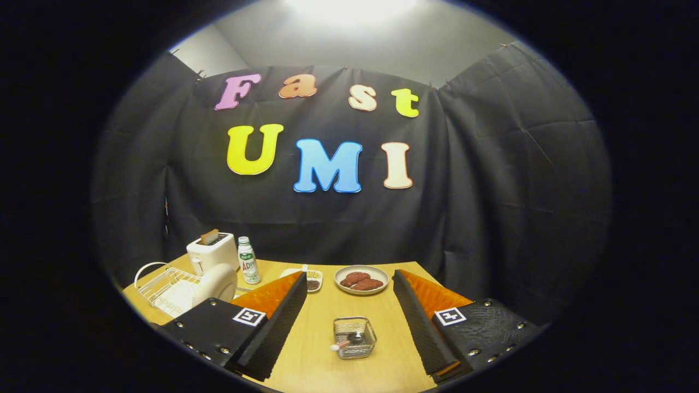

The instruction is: Take the plate from the dish rack, then take the spoon from the basket and place it into the plate.

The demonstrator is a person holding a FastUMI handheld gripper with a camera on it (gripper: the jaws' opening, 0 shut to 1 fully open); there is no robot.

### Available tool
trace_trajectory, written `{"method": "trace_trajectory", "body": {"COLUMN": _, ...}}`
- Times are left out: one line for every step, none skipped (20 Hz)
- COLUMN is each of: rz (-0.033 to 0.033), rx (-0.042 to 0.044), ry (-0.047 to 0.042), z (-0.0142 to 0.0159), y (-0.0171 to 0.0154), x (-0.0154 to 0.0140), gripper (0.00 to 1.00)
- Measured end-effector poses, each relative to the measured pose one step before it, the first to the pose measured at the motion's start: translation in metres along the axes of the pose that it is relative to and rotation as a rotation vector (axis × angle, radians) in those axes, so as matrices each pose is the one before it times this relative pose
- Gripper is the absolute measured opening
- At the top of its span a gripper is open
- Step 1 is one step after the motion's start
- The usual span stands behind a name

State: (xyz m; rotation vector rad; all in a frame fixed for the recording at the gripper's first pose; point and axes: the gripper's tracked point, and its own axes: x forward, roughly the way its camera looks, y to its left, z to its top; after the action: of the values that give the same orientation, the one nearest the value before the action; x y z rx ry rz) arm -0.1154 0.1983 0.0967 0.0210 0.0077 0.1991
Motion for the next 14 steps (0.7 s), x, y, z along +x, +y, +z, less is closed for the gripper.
{"method": "trace_trajectory", "body": {"rz": 0.01258, "rx": -0.00242, "ry": -0.00085, "z": 0.0026, "y": 0.01056, "x": -0.00214, "gripper": 0.97}}
{"method": "trace_trajectory", "body": {"rz": 0.00433, "rx": -0.00348, "ry": 0.00144, "z": 0.00249, "y": 0.00779, "x": -0.00135, "gripper": 0.97}}
{"method": "trace_trajectory", "body": {"rz": -0.00082, "rx": -0.00398, "ry": 0.0034, "z": 0.0003, "y": 0.00574, "x": -0.00146, "gripper": 0.97}}
{"method": "trace_trajectory", "body": {"rz": 0.00466, "rx": -0.00171, "ry": 0.00382, "z": 0.00057, "y": 0.00602, "x": -0.00119, "gripper": 0.97}}
{"method": "trace_trajectory", "body": {"rz": 0.0103, "rx": 0.00105, "ry": -0.00035, "z": 0.00175, "y": 0.00946, "x": -0.00107, "gripper": 0.97}}
{"method": "trace_trajectory", "body": {"rz": 0.01261, "rx": 0.00222, "ry": -0.0011, "z": 0.0027, "y": 0.00876, "x": -0.0011, "gripper": 0.97}}
{"method": "trace_trajectory", "body": {"rz": 0.0142, "rx": 0.00221, "ry": -0.00243, "z": 0.00085, "y": 0.00732, "x": 0.0002, "gripper": 0.97}}
{"method": "trace_trajectory", "body": {"rz": 0.0128, "rx": 0.00171, "ry": -0.00156, "z": 0.00197, "y": 0.00735, "x": 0.00064, "gripper": 0.97}}
{"method": "trace_trajectory", "body": {"rz": 0.01158, "rx": -0.00007, "ry": -0.00082, "z": -0.00001, "y": 0.0072, "x": 0.0014, "gripper": 0.97}}
{"method": "trace_trajectory", "body": {"rz": 0.00867, "rx": -0.00123, "ry": 0.00053, "z": 0.00185, "y": 0.00608, "x": 0.00134, "gripper": 0.97}}
{"method": "trace_trajectory", "body": {"rz": 0.0061, "rx": -0.00017, "ry": 0.00166, "z": 0.00001, "y": 0.00655, "x": 0.00255, "gripper": 0.97}}
{"method": "trace_trajectory", "body": {"rz": 0.00219, "rx": 0.00279, "ry": 0.00213, "z": 0.00196, "y": 0.00544, "x": 0.00277, "gripper": 0.97}}
{"method": "trace_trajectory", "body": {"rz": -0.00374, "rx": 0.0049, "ry": 0.00047, "z": 0.00134, "y": 0.0045, "x": 0.00225, "gripper": 0.97}}
{"method": "trace_trajectory", "body": {"rz": -0.01002, "rx": 0.00589, "ry": 0.00266, "z": 0.00123, "y": 0.00377, "x": 0.00322, "gripper": 0.97}}
